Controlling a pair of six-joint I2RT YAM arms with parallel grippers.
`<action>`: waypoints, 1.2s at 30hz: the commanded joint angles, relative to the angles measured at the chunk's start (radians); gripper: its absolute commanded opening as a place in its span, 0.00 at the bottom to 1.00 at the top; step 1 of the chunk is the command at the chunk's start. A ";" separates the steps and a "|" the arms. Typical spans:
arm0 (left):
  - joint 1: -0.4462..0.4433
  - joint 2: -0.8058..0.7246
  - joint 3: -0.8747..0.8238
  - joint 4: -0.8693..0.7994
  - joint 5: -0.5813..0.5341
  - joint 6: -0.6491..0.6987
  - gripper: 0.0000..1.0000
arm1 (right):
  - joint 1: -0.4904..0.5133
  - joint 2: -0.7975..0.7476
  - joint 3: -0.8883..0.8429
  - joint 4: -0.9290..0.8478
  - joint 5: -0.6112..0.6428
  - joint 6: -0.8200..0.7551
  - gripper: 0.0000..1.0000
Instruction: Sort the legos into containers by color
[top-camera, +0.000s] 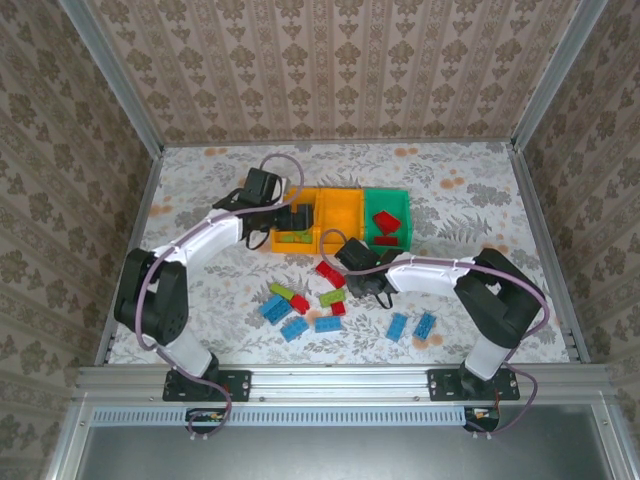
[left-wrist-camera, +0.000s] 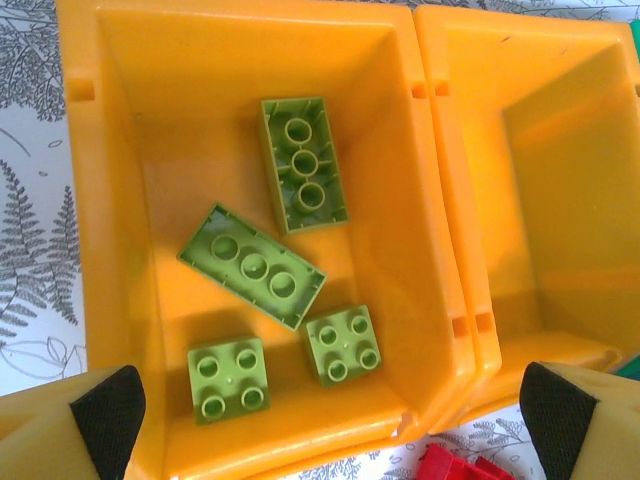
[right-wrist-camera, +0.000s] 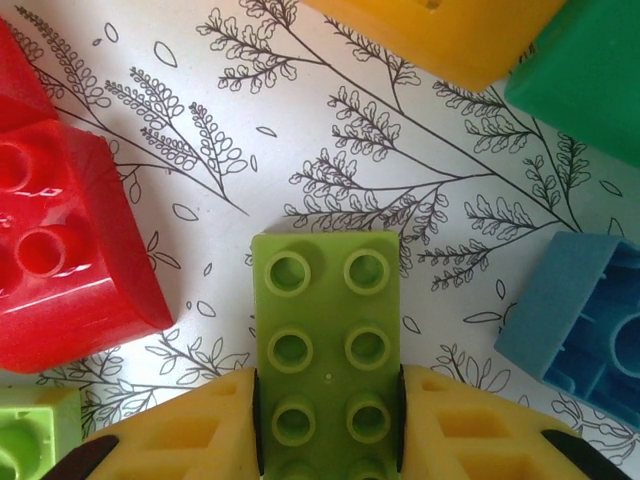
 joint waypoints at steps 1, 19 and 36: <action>0.001 -0.072 -0.046 0.027 -0.005 -0.025 1.00 | -0.004 -0.082 0.003 -0.003 -0.010 0.001 0.32; -0.024 -0.246 -0.328 -0.025 -0.102 -0.042 1.00 | -0.096 0.137 0.454 0.169 -0.373 0.117 0.31; -0.134 -0.353 -0.476 -0.047 -0.095 -0.052 0.98 | -0.134 0.379 0.687 0.080 -0.360 0.234 0.52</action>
